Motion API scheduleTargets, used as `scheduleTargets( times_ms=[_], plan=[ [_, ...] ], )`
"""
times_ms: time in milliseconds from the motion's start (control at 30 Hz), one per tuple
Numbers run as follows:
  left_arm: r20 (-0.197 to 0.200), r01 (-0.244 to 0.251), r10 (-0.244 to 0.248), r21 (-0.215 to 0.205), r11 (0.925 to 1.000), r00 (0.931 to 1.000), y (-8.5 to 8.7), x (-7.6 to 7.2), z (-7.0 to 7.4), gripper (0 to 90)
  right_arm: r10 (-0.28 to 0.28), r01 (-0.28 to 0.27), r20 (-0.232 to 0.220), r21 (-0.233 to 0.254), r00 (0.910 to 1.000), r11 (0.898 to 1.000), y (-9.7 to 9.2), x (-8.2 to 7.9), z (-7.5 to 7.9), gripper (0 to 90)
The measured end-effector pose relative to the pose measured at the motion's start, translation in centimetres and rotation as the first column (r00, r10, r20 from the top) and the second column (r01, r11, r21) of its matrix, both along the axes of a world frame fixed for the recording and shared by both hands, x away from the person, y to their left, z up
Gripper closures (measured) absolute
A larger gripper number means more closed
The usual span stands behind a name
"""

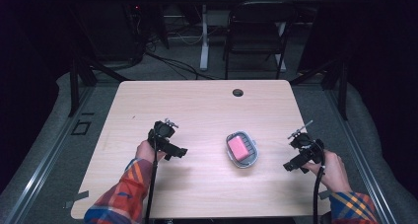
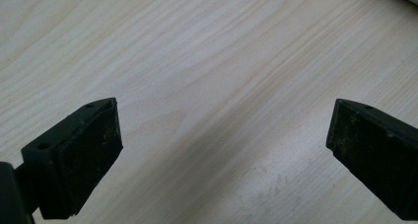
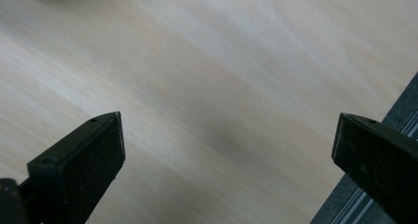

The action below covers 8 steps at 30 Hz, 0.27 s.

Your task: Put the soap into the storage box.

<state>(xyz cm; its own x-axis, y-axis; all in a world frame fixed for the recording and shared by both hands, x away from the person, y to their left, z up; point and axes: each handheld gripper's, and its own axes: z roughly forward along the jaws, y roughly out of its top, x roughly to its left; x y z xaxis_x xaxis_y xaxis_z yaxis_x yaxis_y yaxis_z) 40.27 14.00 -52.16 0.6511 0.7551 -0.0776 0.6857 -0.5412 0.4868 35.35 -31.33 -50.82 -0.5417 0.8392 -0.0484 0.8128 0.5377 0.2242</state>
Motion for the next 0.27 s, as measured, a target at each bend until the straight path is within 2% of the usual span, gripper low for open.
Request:
scheduleTargets(
  times_ms=[33, 67, 100, 133, 167, 233, 267],
  plan=[
    [0.002, 0.001, -0.001, 0.003, 1.0000, 1.0000, 0.0, 0.0, 0.0, 0.4, -0.009, 0.009, 0.004, -0.001, 1.0000, 1.000, -0.3, -0.3, -0.6, 0.0],
    [0.001, 0.001, -0.001, 0.000, 1.0000, 1.0000, 0.0, 0.0, 0.0, 0.4, -0.031, 0.030, 0.023, 0.021, 0.9993, 0.999, -0.4, -0.7, -1.1, 0.0],
    [0.003, -0.001, 0.001, -0.002, 1.0000, 1.0000, 0.0, -0.1, 0.0, 0.4, -0.001, 0.001, -0.011, -0.017, 0.9999, 1.000, -0.6, -0.7, -1.2, 0.0],
    [0.004, 0.000, 0.000, 0.001, 1.0000, 1.0000, 0.0, 0.0, 0.0, 0.4, -0.010, 0.010, 0.006, -0.014, 0.9999, 1.000, -0.6, -0.9, -1.4, 0.0],
    [0.002, -0.001, 0.001, 0.002, 1.0000, 1.0000, 0.0, 0.0, 0.0, 0.4, 0.003, -0.003, -0.004, -0.033, 1.0000, 0.999, -0.7, -1.0, -1.4, 0.0],
    [0.002, 0.000, 0.000, 0.005, 1.0000, 1.0000, -0.1, 0.0, 0.0, 0.4, -0.016, 0.015, -0.013, -0.018, 0.9998, 1.000, -0.9, -1.0, -1.6, 0.0],
    [0.002, 0.000, 0.000, 0.005, 1.0000, 1.0000, -0.1, 0.0, 0.0, 0.3, -0.036, 0.036, 0.004, 0.000, 0.9993, 0.999, -0.8, -1.0, -2.1, 0.0]
  ],
)
